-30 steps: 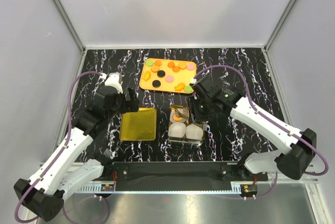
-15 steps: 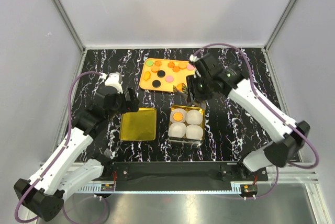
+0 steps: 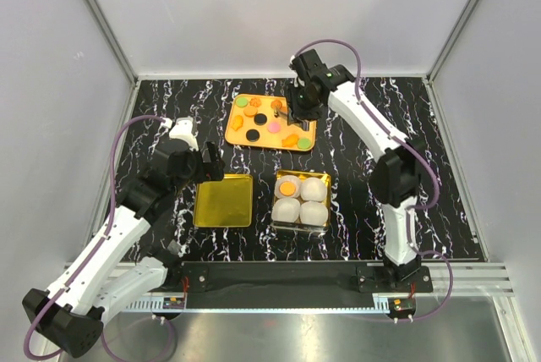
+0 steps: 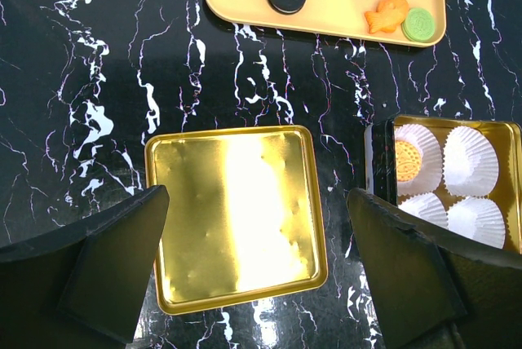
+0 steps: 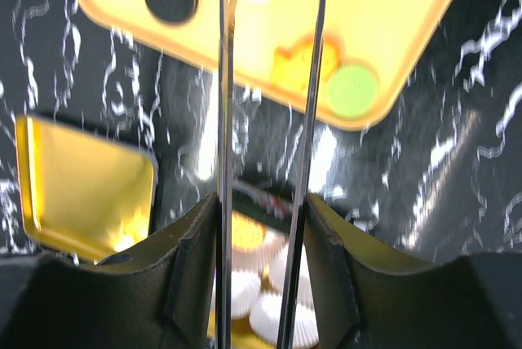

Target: Pack the cookies

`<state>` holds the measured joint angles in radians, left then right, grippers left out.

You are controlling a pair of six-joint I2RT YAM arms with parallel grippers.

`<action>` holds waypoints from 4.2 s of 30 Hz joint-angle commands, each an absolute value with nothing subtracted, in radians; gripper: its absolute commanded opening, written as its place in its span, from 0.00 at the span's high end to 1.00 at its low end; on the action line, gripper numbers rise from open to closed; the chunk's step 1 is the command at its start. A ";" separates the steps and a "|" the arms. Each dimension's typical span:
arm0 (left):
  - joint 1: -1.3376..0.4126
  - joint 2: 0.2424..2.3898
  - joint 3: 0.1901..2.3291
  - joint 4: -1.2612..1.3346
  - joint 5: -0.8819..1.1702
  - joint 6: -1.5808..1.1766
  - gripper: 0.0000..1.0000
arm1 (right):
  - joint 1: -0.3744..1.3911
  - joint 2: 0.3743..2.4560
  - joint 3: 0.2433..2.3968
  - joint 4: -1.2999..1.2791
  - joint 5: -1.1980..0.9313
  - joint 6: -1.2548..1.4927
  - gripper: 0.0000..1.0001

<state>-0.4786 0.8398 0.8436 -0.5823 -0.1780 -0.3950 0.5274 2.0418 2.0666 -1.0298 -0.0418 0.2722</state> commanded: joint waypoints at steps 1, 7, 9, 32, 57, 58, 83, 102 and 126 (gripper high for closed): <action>-0.474 0.830 0.853 -0.552 -0.187 -0.390 0.01 | 0.522 2.114 2.212 -1.070 -0.028 0.259 0.50; -0.474 0.828 0.851 -0.552 -0.186 -0.390 0.01 | 0.526 2.174 2.204 -1.029 -0.086 0.281 0.50; -0.474 0.828 0.853 -0.551 -0.184 -0.390 0.01 | 0.529 2.175 2.181 -1.016 -0.086 0.284 0.50; -0.474 0.824 0.851 -0.549 -0.178 -0.390 0.01 | 0.580 2.227 2.186 -1.065 0.018 0.261 0.46; -0.474 0.825 0.853 -0.551 -0.181 -0.390 0.01 | 0.606 2.220 2.204 -1.094 0.026 0.252 0.50; -0.474 0.825 0.853 -0.551 -0.181 -0.390 0.01 | 0.607 2.220 2.207 -1.092 0.025 0.253 0.49; -0.474 0.813 0.854 -0.552 -0.183 -0.390 0.01 | 0.607 2.250 2.307 -1.155 0.051 0.227 0.51; -0.474 0.810 0.851 -0.551 -0.183 -0.390 0.01 | 0.607 2.253 2.298 -1.144 0.012 0.249 0.49; -0.474 0.813 0.853 -0.551 -0.183 -0.390 0.01 | 0.604 2.273 2.309 -1.160 0.018 0.232 0.51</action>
